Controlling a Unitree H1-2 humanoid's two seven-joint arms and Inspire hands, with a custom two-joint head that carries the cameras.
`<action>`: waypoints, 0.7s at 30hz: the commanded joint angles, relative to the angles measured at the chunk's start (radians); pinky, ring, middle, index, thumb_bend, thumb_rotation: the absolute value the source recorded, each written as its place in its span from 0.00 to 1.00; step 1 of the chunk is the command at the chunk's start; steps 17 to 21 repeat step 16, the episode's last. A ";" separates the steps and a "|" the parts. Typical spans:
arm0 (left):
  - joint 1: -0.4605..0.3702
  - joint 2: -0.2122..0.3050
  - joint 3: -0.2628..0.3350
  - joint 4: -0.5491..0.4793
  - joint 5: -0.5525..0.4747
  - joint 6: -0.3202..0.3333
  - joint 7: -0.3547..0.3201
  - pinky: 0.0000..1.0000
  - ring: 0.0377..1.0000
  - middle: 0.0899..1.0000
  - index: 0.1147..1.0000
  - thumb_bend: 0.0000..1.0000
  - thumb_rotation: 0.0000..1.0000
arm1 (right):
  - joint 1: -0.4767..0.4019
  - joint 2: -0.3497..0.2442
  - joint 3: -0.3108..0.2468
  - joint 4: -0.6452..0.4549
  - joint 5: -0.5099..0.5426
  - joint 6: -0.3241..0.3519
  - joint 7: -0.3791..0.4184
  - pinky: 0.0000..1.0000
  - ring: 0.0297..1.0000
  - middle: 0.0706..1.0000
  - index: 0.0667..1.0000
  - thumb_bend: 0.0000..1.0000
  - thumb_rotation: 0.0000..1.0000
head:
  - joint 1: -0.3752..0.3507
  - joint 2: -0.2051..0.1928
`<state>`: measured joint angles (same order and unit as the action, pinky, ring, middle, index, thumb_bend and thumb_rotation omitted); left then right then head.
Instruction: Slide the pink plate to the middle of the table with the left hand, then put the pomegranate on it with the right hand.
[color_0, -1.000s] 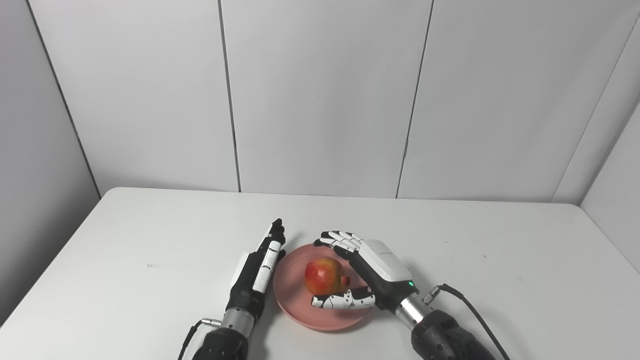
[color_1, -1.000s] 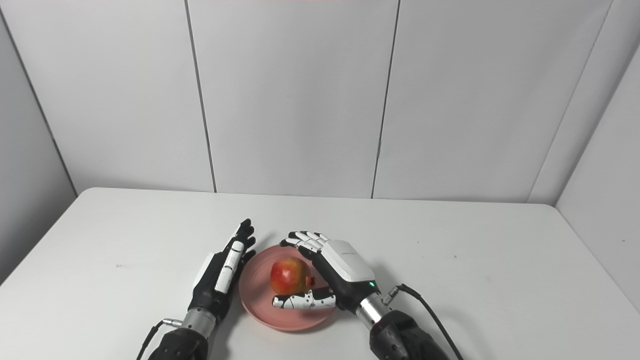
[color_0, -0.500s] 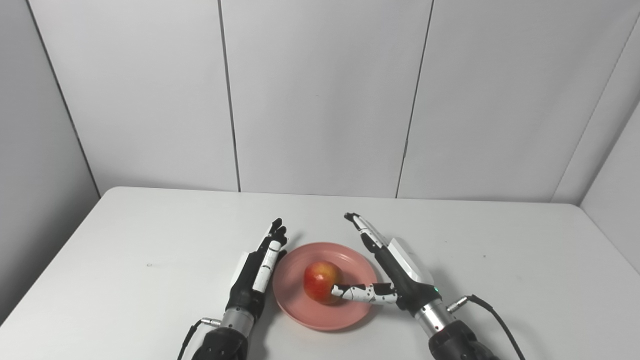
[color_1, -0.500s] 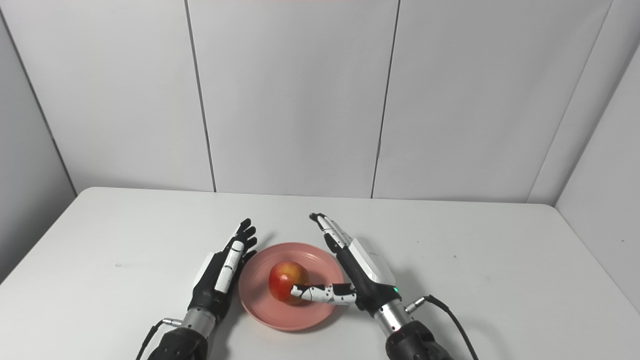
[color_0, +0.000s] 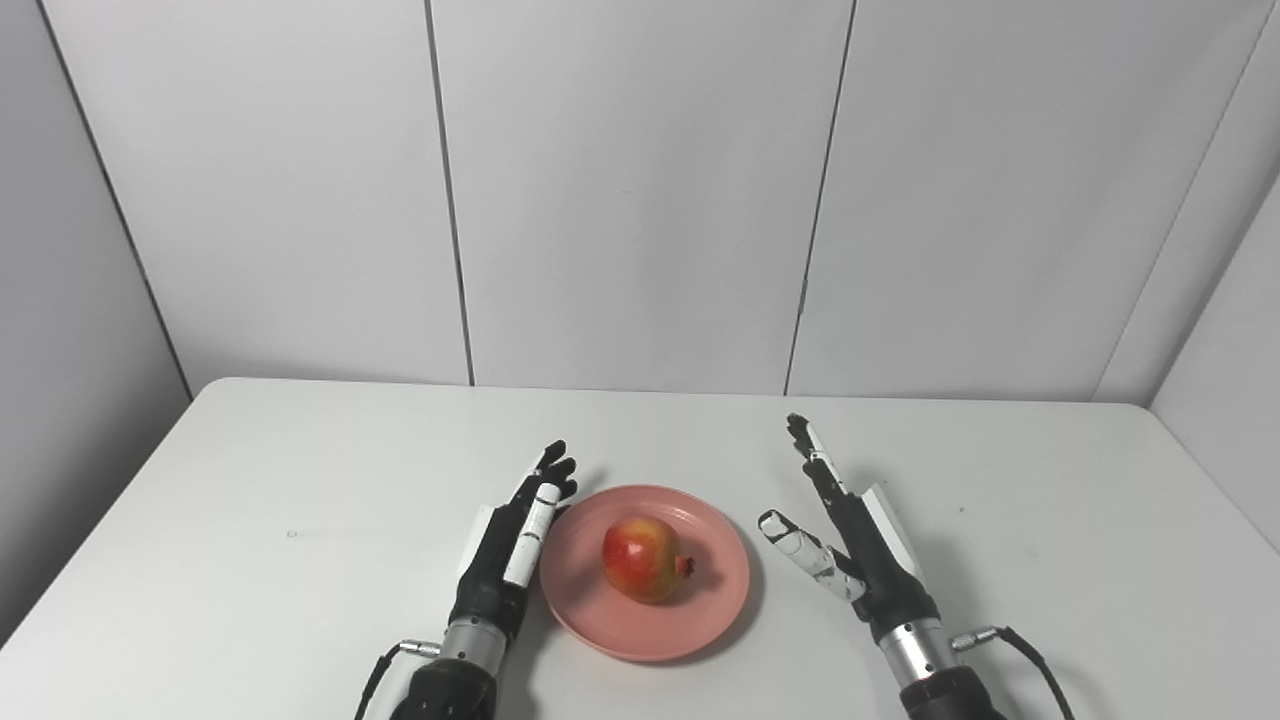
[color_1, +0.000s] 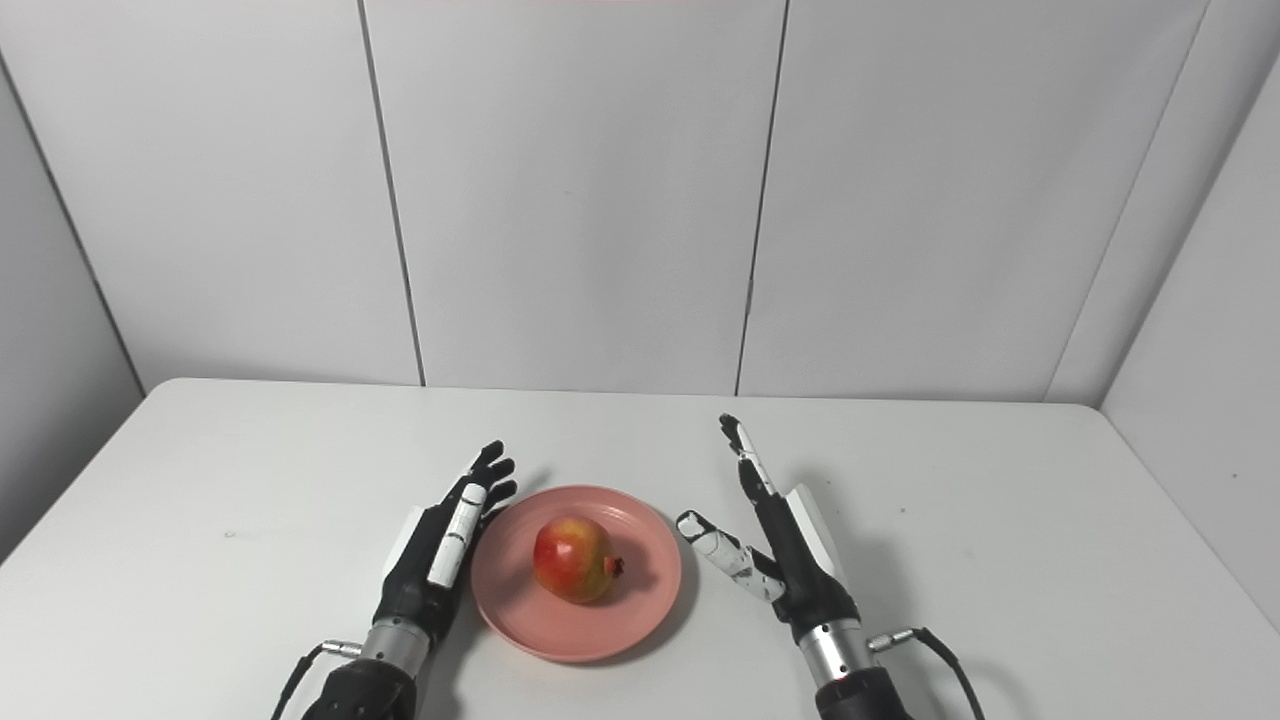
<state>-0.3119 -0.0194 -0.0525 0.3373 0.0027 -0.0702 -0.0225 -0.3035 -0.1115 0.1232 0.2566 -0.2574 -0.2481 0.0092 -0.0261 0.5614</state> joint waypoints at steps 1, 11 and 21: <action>-0.013 0.023 0.016 0.024 -0.034 -0.040 -0.036 0.92 0.95 0.97 0.97 0.54 1.00 | -0.031 0.006 -0.019 -0.018 0.020 0.013 -0.014 1.00 1.00 1.00 1.00 0.61 0.96 | -0.003 0.000; -0.019 0.053 0.060 0.015 -0.075 -0.018 -0.063 0.93 0.96 0.98 0.99 0.54 1.00 | -0.032 0.059 -0.067 -0.018 0.138 0.103 0.010 0.98 0.99 0.99 1.00 0.60 1.00 | -0.020 0.005; -0.021 0.065 0.067 0.018 -0.062 -0.018 -0.057 0.93 0.95 0.98 0.98 0.55 1.00 | -0.028 0.084 -0.081 -0.006 0.195 0.114 0.016 0.96 0.98 1.00 1.00 0.59 0.99 | -0.025 0.006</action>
